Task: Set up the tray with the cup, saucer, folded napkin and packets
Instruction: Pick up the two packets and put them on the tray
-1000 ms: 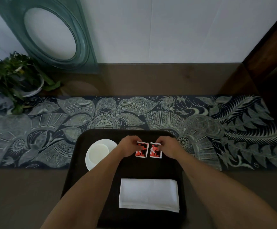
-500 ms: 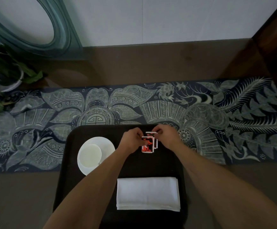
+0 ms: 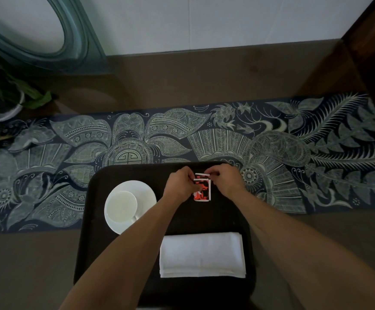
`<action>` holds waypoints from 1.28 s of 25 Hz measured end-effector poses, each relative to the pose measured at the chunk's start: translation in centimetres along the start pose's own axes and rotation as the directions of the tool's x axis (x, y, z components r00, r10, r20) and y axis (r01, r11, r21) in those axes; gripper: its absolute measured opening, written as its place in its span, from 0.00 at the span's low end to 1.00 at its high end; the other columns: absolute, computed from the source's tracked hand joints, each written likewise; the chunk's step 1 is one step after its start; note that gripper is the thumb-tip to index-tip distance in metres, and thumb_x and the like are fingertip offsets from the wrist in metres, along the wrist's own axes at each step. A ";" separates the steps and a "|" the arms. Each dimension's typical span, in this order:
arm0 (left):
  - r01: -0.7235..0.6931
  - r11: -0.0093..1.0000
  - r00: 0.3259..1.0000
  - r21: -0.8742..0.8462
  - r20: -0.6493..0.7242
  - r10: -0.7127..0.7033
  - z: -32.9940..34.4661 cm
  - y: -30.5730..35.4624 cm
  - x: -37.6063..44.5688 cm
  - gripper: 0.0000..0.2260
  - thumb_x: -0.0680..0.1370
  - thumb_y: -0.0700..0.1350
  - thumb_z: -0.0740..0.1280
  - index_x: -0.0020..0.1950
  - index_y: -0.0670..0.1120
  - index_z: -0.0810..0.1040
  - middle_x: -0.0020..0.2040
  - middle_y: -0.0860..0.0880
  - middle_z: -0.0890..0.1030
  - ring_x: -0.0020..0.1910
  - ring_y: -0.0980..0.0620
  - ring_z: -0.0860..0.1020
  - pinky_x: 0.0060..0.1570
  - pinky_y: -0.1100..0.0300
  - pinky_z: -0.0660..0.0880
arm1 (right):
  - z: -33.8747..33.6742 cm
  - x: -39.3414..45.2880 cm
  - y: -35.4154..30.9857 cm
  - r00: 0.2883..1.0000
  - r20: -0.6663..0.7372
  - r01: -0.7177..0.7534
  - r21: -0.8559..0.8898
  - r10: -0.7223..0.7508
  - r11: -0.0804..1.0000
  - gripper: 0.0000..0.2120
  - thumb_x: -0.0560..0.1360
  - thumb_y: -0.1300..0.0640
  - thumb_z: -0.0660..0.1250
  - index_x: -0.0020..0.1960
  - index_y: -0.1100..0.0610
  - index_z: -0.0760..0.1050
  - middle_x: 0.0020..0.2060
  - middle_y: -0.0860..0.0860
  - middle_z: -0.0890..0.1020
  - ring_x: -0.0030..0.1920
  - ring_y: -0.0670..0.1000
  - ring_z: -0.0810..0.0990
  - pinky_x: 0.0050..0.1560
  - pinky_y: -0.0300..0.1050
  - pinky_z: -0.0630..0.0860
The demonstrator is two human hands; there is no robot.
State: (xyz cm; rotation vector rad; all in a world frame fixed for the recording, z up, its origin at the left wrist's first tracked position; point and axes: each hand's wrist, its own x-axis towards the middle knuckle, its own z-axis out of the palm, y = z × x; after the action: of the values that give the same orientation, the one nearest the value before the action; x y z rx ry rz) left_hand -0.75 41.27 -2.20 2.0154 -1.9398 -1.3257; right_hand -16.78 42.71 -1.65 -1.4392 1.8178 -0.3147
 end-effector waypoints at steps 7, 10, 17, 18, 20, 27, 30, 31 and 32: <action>0.022 1.000 1.000 0.014 0.006 -0.022 0.0 0.2 -0.4 0.15 0.69 0.47 0.76 0.51 0.46 0.76 0.44 0.48 0.83 0.41 0.52 0.79 0.40 0.61 0.73 | 0.2 -1.3 -0.4 0.998 -0.061 0.000 -0.096 -0.005 0.995 0.15 0.79 0.61 0.59 0.62 0.54 0.79 0.59 0.54 0.81 0.56 0.54 0.79 0.59 0.51 0.75; 0.020 0.998 1.000 0.055 0.006 -0.021 -0.3 0.1 -1.0 0.17 0.71 0.49 0.75 0.56 0.46 0.76 0.48 0.48 0.82 0.41 0.53 0.77 0.41 0.59 0.72 | 0.0 -2.5 -0.6 0.999 -0.029 -0.019 -0.235 0.013 0.972 0.16 0.79 0.57 0.60 0.65 0.53 0.75 0.59 0.54 0.77 0.57 0.55 0.77 0.57 0.53 0.75; -0.050 0.927 0.997 0.371 0.072 0.024 -2.1 -0.8 -4.6 0.25 0.74 0.53 0.70 0.69 0.49 0.71 0.64 0.45 0.73 0.62 0.45 0.73 0.61 0.49 0.72 | -0.7 -7.2 -1.9 0.995 0.096 0.021 -0.544 0.037 0.839 0.18 0.79 0.50 0.58 0.67 0.51 0.72 0.60 0.55 0.75 0.61 0.57 0.73 0.61 0.56 0.71; -0.067 0.902 0.995 0.426 0.094 0.030 -2.4 -1.0 -5.2 0.25 0.75 0.54 0.69 0.70 0.50 0.70 0.66 0.45 0.72 0.64 0.45 0.72 0.63 0.47 0.72 | -0.6 -7.9 -1.9 0.993 0.113 0.032 -0.556 0.037 0.830 0.18 0.79 0.49 0.58 0.67 0.51 0.72 0.60 0.55 0.75 0.61 0.57 0.73 0.62 0.56 0.70; -0.121 0.842 0.989 0.526 0.135 0.058 -2.9 -1.6 -6.7 0.26 0.76 0.56 0.68 0.72 0.52 0.68 0.68 0.45 0.71 0.66 0.44 0.71 0.64 0.47 0.71 | -0.4 -9.1 -2.0 0.990 0.136 0.052 -0.584 0.035 0.810 0.19 0.79 0.47 0.58 0.67 0.51 0.72 0.60 0.55 0.75 0.61 0.57 0.72 0.62 0.58 0.69; -0.163 0.804 0.984 0.572 0.158 0.086 -2.6 -3.5 -12.3 0.27 0.76 0.59 0.65 0.73 0.52 0.68 0.69 0.46 0.72 0.66 0.45 0.71 0.65 0.49 0.70 | 0.3 -12.8 -1.9 0.977 0.214 0.140 -0.599 -0.011 0.789 0.21 0.79 0.45 0.58 0.70 0.48 0.70 0.64 0.55 0.73 0.65 0.58 0.70 0.63 0.57 0.68; -0.115 0.850 0.991 0.514 0.112 0.067 -1.8 -4.1 -15.0 0.26 0.76 0.58 0.66 0.72 0.52 0.69 0.68 0.47 0.72 0.65 0.46 0.72 0.63 0.50 0.72 | 0.2 -14.5 -1.2 0.968 0.247 0.188 -0.588 -0.046 0.787 0.21 0.78 0.45 0.59 0.70 0.48 0.70 0.63 0.55 0.74 0.64 0.58 0.70 0.63 0.57 0.69; -0.103 0.860 0.993 0.500 0.100 0.061 -1.5 -4.4 -15.7 0.26 0.76 0.58 0.67 0.72 0.52 0.69 0.68 0.48 0.72 0.65 0.47 0.73 0.63 0.50 0.72 | 0.3 -14.8 -1.0 0.965 0.255 0.198 -0.586 -0.053 0.786 0.21 0.78 0.45 0.59 0.70 0.48 0.70 0.64 0.54 0.73 0.65 0.58 0.70 0.63 0.57 0.68; -0.089 0.869 0.995 0.487 0.088 0.053 -1.4 -4.8 -16.6 0.26 0.76 0.57 0.67 0.72 0.52 0.69 0.68 0.48 0.72 0.65 0.47 0.73 0.63 0.50 0.72 | 0.3 -15.2 -0.8 0.963 0.264 0.204 -0.586 -0.054 0.784 0.21 0.79 0.45 0.58 0.70 0.48 0.69 0.64 0.55 0.73 0.65 0.58 0.70 0.63 0.57 0.68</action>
State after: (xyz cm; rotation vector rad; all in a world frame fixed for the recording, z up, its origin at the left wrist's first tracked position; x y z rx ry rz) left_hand 6.38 55.45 4.75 2.0750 -2.5704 -0.9653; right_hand -15.16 56.32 4.97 -1.9504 1.6950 0.4147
